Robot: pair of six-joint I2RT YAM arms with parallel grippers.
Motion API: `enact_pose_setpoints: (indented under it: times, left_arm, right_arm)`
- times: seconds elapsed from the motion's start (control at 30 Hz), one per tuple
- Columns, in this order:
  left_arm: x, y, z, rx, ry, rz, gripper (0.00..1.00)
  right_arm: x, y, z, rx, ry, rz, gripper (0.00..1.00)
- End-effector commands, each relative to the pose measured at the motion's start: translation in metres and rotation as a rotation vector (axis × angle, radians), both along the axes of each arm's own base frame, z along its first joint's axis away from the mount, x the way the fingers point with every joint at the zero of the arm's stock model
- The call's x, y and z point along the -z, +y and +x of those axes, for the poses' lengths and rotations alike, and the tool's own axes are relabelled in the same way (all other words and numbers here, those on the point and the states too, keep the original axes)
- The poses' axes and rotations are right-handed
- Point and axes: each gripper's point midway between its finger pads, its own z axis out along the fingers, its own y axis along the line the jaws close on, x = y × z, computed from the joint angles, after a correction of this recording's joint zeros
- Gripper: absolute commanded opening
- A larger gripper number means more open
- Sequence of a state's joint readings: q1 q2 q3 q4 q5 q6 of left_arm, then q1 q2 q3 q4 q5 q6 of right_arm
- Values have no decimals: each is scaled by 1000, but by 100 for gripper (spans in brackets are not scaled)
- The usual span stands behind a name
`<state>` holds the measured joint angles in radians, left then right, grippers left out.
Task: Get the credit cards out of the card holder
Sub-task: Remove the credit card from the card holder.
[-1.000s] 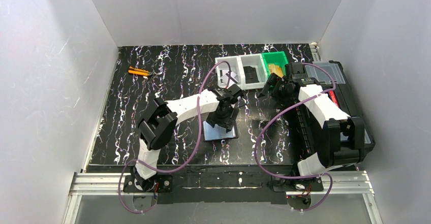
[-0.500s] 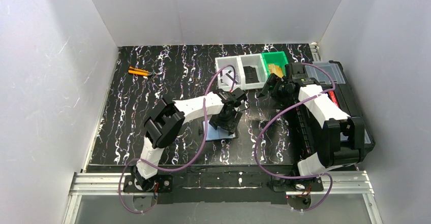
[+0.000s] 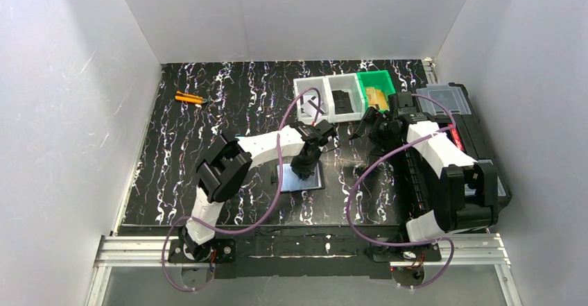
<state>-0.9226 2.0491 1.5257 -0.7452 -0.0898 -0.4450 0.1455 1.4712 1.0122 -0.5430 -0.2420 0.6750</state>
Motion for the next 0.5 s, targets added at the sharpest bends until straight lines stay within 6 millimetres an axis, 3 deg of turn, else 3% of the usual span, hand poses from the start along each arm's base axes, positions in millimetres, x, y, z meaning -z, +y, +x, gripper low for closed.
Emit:
enact_pose_setpoints:
  times: [0.0,0.17,0.47]
  left_arm:
    - [14,12,-12,-20,66,9,6]
    - [9,11,-10,-66,113,-84,0]
    - [12,19,-10,-147,194,-208,0]
  right_arm:
    - [-12,13,-5,-25,-43,70,98]
    - [-7,39,-21,-78,-21,149,94]
    - [-3,110,-56,-230,23,308,82]
